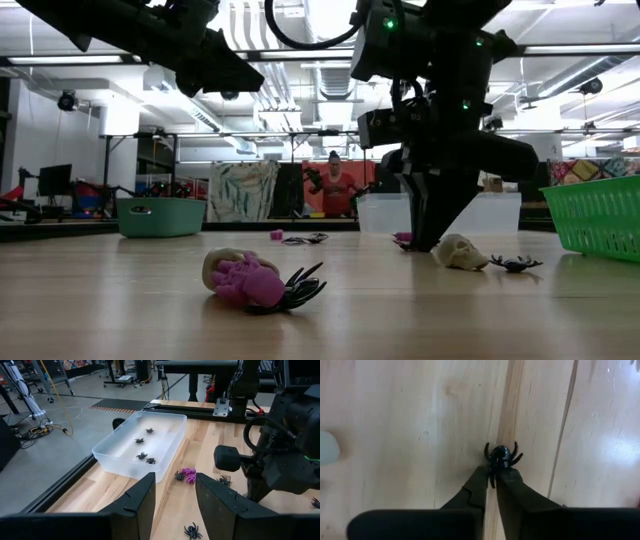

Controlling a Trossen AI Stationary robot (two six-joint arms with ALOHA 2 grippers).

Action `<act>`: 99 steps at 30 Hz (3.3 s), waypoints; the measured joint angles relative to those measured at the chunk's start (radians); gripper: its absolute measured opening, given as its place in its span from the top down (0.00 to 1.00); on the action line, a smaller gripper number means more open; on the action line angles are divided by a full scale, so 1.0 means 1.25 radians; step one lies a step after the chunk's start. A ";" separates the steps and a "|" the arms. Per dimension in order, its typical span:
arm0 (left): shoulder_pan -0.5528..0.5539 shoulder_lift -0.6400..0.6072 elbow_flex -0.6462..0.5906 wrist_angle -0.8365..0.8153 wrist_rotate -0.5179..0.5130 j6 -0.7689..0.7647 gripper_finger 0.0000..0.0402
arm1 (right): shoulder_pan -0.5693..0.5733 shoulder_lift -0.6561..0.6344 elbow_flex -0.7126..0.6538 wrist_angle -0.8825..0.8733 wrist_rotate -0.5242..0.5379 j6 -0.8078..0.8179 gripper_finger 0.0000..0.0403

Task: Sort Halloween decoration
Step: Put the black spider toy into the white bin

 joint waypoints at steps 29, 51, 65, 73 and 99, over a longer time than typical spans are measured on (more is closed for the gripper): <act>0.000 0.000 0.000 0.000 0.000 0.000 0.69 | -0.020 -0.106 -0.004 -0.006 -0.006 0.035 0.98; -0.023 0.123 -0.014 0.153 0.147 0.004 0.72 | -0.013 -0.202 -0.201 0.212 -0.018 -0.025 0.98; -0.030 0.246 0.023 0.253 0.147 0.010 0.81 | -0.021 -0.239 -0.339 0.470 -0.013 -0.075 0.91; -0.030 0.248 0.053 0.256 0.142 0.016 0.81 | -0.024 -0.194 -0.339 0.505 -0.009 -0.070 0.65; -0.029 0.245 0.054 0.258 0.140 0.018 0.81 | -0.065 -0.125 -0.338 0.511 -0.059 -0.069 0.71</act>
